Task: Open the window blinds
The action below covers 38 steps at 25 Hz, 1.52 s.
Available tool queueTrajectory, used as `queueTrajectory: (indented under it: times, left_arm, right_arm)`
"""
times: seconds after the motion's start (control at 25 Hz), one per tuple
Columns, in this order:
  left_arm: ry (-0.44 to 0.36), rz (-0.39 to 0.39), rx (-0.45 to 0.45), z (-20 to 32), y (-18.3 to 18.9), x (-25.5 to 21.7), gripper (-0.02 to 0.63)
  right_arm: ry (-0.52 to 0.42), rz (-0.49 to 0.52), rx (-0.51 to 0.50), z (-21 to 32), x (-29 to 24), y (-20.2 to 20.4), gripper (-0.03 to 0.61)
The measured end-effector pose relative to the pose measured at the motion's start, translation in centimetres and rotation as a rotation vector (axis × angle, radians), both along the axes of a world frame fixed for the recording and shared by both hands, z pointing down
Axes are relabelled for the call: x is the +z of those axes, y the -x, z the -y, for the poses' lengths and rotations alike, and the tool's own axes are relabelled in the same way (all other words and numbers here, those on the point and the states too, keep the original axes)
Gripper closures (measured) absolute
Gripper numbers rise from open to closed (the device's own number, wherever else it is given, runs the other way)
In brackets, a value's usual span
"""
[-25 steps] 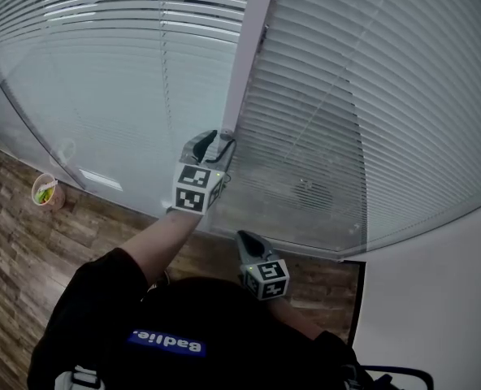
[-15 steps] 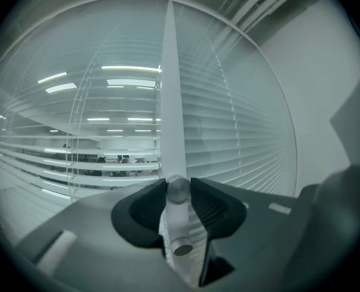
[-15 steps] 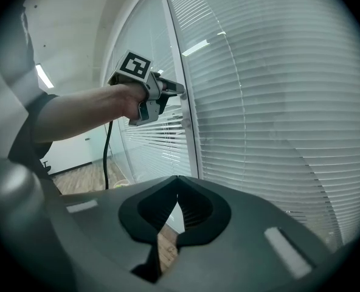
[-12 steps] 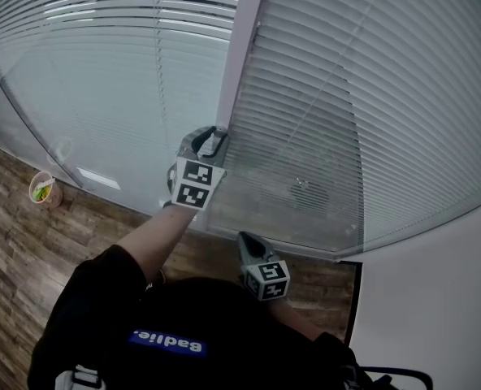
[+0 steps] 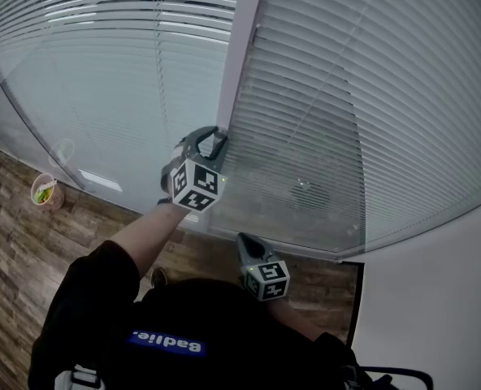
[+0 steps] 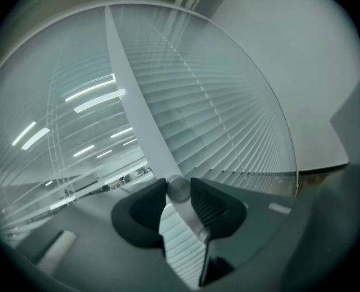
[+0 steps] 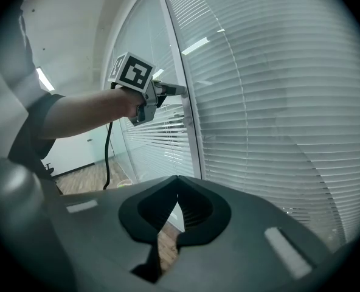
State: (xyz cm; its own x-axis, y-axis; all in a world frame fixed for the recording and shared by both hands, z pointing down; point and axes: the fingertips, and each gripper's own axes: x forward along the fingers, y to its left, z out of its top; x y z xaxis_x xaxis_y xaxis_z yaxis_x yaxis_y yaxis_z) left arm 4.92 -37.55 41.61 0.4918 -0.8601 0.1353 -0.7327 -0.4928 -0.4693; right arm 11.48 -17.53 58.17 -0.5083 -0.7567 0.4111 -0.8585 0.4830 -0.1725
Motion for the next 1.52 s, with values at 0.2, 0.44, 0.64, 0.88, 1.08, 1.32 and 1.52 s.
queueTrajectory:
  times: [0.2,0.44,0.64,0.88,1.08,1.32,1.52]
  left_arm:
    - [-0.085,0.199,0.028,-0.1,-0.2,0.2,0.489]
    - [-0.188,0.411,0.068,-0.2,-0.5,0.3,0.489]
    - [-0.255,0.542,0.105,-0.5,-0.6,0.5,0.489]
    - [-0.289,0.611,0.132,-0.7,-0.5,0.4,0.489]
    - [-0.298,0.622,0.14,-0.7,-0.5,0.3,0.489]
    - [-0.3,0.625,0.144,-0.8,-0.6,0.3,0.489]
    - [-0.307,0.616,0.141,-0.8,-0.6,0.2,0.488]
  right_arm:
    - [0.011,0.009,0.002,0.2,0.0,0.5,0.575]
    - [0.011,0.014,-0.002,0.6,-0.1,0.9,0.575]
    - [0.001,0.017,-0.008,0.9,-0.2,1.3,0.575]
    - [0.001,0.023,-0.01,1.3,-0.5,1.9,0.575]
    - [-0.005,0.024,-0.015,1.7,-0.5,2.2,0.575]
    - [-0.005,0.028,-0.022,1.9,-0.5,2.6,0.575]
    - [0.005,0.025,-0.02,2.0,-0.6,2.7,0.575]
